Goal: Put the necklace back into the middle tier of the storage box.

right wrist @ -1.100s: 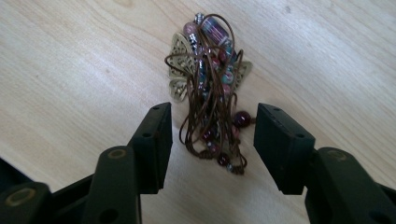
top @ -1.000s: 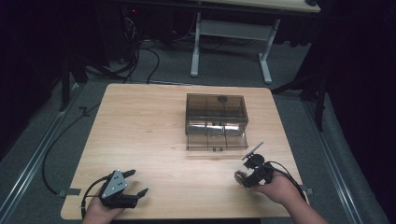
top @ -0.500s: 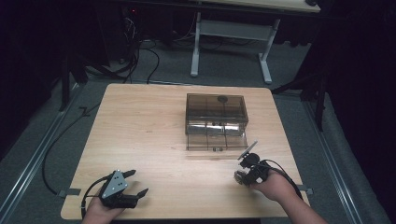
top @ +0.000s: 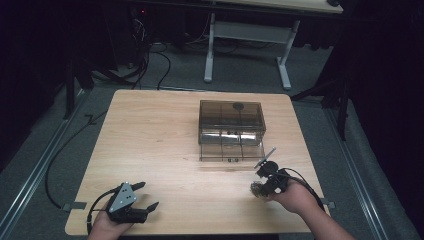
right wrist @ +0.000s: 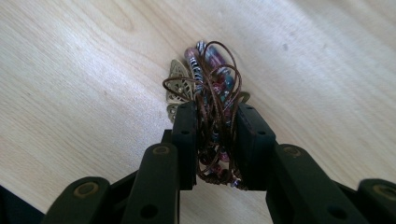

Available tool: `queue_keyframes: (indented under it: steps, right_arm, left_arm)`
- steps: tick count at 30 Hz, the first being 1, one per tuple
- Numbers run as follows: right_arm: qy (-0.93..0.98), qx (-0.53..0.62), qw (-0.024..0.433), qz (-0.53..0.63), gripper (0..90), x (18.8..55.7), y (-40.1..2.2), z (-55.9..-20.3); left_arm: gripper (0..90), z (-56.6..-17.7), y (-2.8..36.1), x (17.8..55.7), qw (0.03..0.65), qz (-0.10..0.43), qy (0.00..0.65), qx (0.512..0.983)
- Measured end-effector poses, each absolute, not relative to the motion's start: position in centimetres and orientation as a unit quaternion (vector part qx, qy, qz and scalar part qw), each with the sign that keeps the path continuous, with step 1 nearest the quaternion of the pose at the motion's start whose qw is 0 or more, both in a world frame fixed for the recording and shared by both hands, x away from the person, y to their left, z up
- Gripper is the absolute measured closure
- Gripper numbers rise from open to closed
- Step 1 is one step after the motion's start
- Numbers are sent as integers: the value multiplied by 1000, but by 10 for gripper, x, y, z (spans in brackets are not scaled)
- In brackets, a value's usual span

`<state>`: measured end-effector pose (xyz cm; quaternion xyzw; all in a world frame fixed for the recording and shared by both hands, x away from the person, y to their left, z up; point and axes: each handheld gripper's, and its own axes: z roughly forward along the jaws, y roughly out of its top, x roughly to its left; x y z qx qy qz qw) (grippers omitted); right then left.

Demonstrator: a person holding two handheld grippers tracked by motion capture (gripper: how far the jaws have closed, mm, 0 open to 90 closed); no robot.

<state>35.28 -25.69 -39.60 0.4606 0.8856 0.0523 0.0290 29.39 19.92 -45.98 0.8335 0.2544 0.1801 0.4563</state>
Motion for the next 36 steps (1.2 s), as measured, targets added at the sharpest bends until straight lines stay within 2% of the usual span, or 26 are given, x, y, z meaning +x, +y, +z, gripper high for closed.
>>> queue_keyframes:
  steps: [27, 36]
  right_arm:
    - [881, 464, 39, 85, 720, 370, -255, -344]
    - [881, 464, 35, 84, 720, 380, -249, -337]
  left_arm:
    - [192, -460, 199, 294, 457, 180, 254, 833]
    - [192, -460, 199, 294, 457, 179, 254, 833]
